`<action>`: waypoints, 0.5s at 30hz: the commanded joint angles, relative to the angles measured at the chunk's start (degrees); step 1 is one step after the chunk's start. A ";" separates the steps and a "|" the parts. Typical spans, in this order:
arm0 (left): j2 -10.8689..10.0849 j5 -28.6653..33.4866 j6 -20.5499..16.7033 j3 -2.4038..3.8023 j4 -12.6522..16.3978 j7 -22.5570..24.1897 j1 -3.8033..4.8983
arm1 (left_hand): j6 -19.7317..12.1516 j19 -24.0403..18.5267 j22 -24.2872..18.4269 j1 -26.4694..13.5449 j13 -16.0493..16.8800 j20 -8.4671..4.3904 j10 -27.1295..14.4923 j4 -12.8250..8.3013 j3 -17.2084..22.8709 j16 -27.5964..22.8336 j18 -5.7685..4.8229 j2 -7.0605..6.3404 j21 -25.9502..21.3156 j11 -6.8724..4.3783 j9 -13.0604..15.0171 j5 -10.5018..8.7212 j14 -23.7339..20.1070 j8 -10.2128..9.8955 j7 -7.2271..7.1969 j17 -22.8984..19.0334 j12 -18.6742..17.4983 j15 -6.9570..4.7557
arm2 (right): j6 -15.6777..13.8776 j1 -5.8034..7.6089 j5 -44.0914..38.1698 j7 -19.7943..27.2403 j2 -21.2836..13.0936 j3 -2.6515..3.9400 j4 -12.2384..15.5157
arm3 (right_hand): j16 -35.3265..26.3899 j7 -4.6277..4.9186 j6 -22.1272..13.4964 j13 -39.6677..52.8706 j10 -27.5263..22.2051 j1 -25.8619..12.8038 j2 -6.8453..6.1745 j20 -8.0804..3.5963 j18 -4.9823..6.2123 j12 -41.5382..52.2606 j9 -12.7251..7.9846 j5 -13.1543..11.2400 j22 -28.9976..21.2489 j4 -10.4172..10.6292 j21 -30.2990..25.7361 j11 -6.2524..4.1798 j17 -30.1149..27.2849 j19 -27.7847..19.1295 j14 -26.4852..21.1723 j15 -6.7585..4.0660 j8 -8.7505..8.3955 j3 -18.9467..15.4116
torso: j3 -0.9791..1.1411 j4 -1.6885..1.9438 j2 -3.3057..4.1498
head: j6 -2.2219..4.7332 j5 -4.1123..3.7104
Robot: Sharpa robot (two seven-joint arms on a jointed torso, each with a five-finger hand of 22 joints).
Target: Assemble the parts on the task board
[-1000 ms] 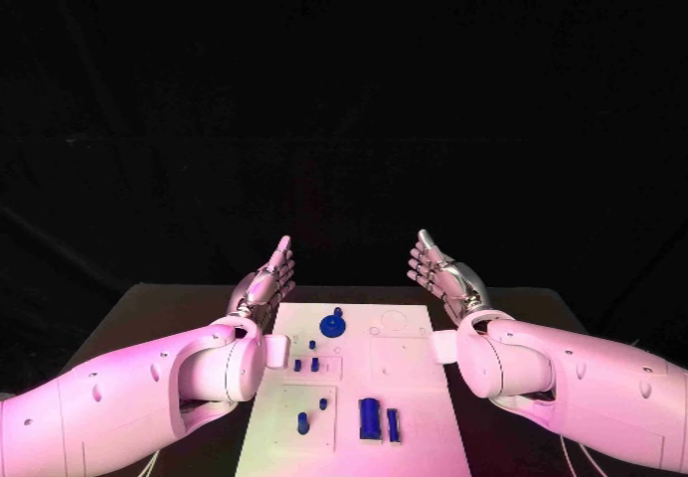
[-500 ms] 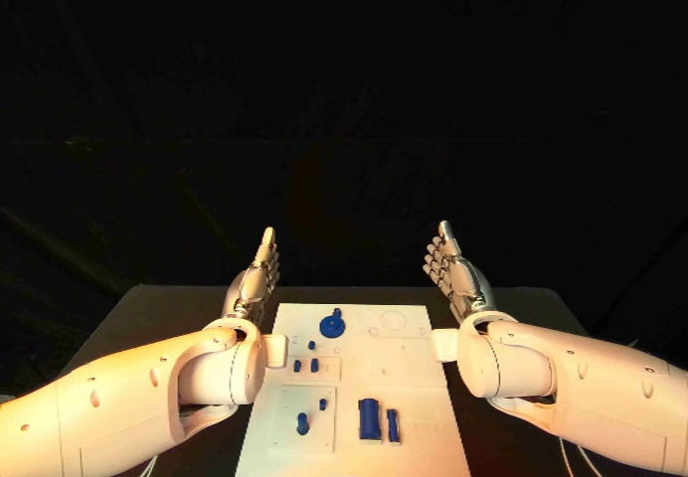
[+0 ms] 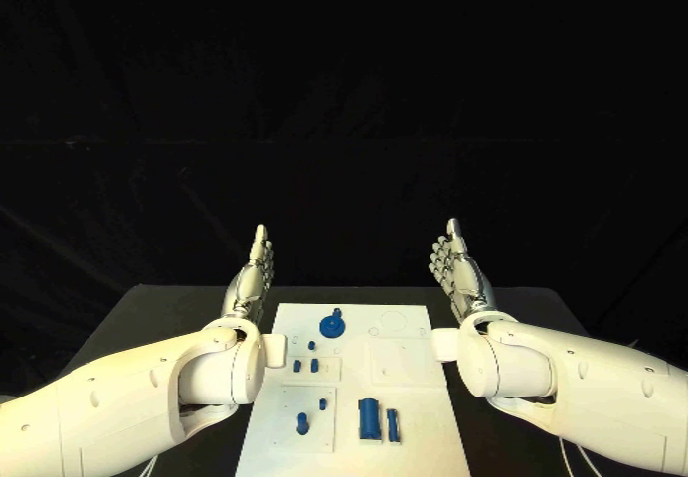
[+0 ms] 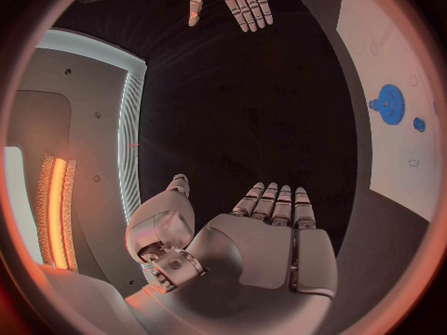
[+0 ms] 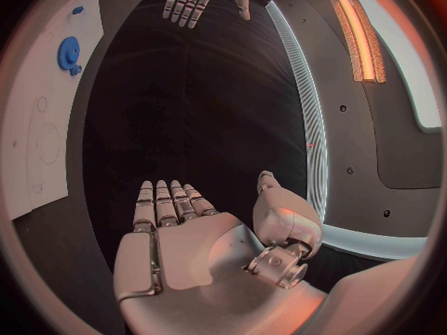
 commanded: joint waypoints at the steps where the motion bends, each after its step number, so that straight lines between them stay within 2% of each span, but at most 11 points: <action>1: 0.06 -0.67 -0.31 0.07 0.15 1.09 0.00 | -1.75 -2.14 -0.12 -3.07 -0.07 -0.09 -1.86 -0.37 -0.10 -0.21 -0.39 0.01 -0.35 0.07 -0.09 -0.50 -3.70 -0.39 0.02 -0.06 -0.38 -0.04 | 0.12 -0.02 -0.24 0.92 0.01 0.03 0.09 | -0.24 -0.11 -2.01 -0.09 -2.14 -3.28 0.10 0.03 -0.37 -0.35 -0.07 -0.30 -1.14 -0.09 -0.28 -0.06 -0.06 -2.19 -2.37 -0.04 -0.19 0.44 | -0.01 0.00 0.00 | 0.00 0.00; 2: 0.06 -0.67 -0.31 0.07 0.15 1.09 0.00 | -5.82 -2.14 -0.12 -3.26 -0.07 -0.09 -5.90 -0.37 -0.10 -0.21 -0.39 0.01 -0.35 0.07 -0.09 -0.50 -3.70 -0.39 0.02 -0.06 -0.38 -0.04 | 0.12 -0.02 -0.24 0.92 0.01 0.03 0.09 | -0.24 -0.11 -2.15 -0.09 -2.38 -3.51 0.10 0.03 -0.37 -0.35 -0.07 -0.30 -1.14 -0.09 -0.28 -0.06 -0.06 -2.28 -2.48 -0.04 -0.19 0.44 | -0.01 0.00 0.00 | 0.00 0.00; 3: 0.06 -0.67 -0.31 0.07 0.15 1.09 0.00 | -5.82 -2.14 -0.12 -3.50 -0.07 -0.09 -5.90 -0.37 -0.10 -0.21 -0.39 0.01 -0.35 0.07 -0.09 -0.50 -3.70 -0.39 0.02 -0.06 -0.38 -0.04 | 0.12 -0.02 -0.24 0.92 0.01 0.03 0.09 | -0.24 -0.11 -6.22 -0.09 -6.88 -4.84 0.10 0.03 -0.37 -0.35 -0.07 -0.30 -1.14 -0.09 -0.28 -0.06 -0.06 -6.40 -7.15 -0.04 -0.19 0.44 | -0.01 0.00 0.00 | 0.00 0.00; 4: 0.06 -0.67 -0.31 0.07 0.15 1.09 0.00 | -5.82 -2.14 -0.12 -3.73 -0.07 -0.09 -5.90 -0.37 -0.10 -0.21 -0.39 0.01 -0.35 0.07 -0.09 -0.50 -3.70 -0.39 0.02 -0.06 -0.38 -0.04 | 0.12 -0.02 -0.24 0.92 0.01 0.03 0.09 | -0.24 -0.11 -6.22 -0.09 -6.88 -5.74 0.10 0.03 -0.37 -0.35 -0.07 -0.30 -1.14 -0.09 -0.28 -0.06 -0.06 -6.40 -7.15 -0.04 -0.19 0.44 | -0.01 0.00 0.00 | 0.00 0.00; 5: 0.06 -0.67 -0.31 0.07 0.15 1.09 0.00 | -5.82 -2.14 -0.12 -3.90 -0.07 -0.09 -5.90 -0.37 -0.10 -0.21 -0.39 0.01 -0.35 0.07 -0.09 -0.50 -3.70 -0.39 0.02 -0.06 -0.38 -0.04 | 0.12 -0.02 -0.24 0.92 0.01 0.03 0.09 | -0.24 -0.11 -6.22 -0.09 -6.88 -9.86 0.10 0.03 -0.37 -0.35 -0.07 -0.30 -1.14 -0.09 -0.28 -0.06 -0.06 -6.40 -7.15 -0.04 -0.19 0.44 | -0.01 0.00 0.00 | 0.00 0.00; 7: 0.06 -0.67 -0.31 0.07 0.15 1.09 0.00 | -5.82 -2.14 -0.12 -4.76 -0.07 -0.09 -5.90 -0.37 -0.10 -0.21 -0.39 0.01 -0.35 0.07 -0.09 -0.50 -3.70 -0.39 0.02 -0.06 -0.38 -0.04 | 0.12 -0.02 -0.24 0.92 0.01 0.03 0.09 | -0.24 -0.11 -6.22 -0.09 -6.88 -9.86 0.10 0.03 -0.37 -0.35 -0.07 -0.30 -1.14 -0.09 -0.28 -0.06 -0.06 -6.40 -7.15 -0.04 -0.19 0.44 | -0.01 0.00 0.00 | 0.00 0.00; 8: 0.06 -0.67 -0.31 0.07 0.15 1.09 0.00 | -5.82 -2.14 -0.12 -9.55 -0.07 -0.09 -5.90 -0.37 -0.10 -0.21 -0.39 0.01 -0.35 0.07 -0.09 -0.50 -3.70 -0.39 0.02 -0.06 -0.38 -0.04 | 0.12 -0.02 -0.24 0.92 0.01 0.03 0.09 | -0.24 -0.11 -6.22 -0.09 -6.88 -9.86 0.10 0.03 -0.37 -0.35 -0.07 -0.30 -1.14 -0.09 -0.28 -0.06 -0.06 -6.40 -7.15 -0.04 -0.19 0.44 | -0.01 0.00 0.00 | 0.00 0.00; 15: 0.06 -0.67 -0.31 0.07 0.15 1.09 0.00 | -5.82 -2.14 -0.12 -9.55 -0.07 -0.09 -5.90 -0.37 -0.10 -0.21 -0.39 0.01 -0.35 0.07 -0.09 -0.50 -3.70 -0.39 0.02 -0.06 -0.38 -0.04 | 0.12 -0.02 -0.24 0.92 0.01 0.03 0.09 | -0.24 -0.11 -6.22 -0.09 -6.88 -9.86 0.10 0.03 -0.37 -0.35 -0.07 -0.30 -1.14 -0.09 -0.28 -0.06 -0.06 -6.40 -7.15 -0.04 -0.19 0.44 | -0.01 0.00 0.00 | 0.00 0.00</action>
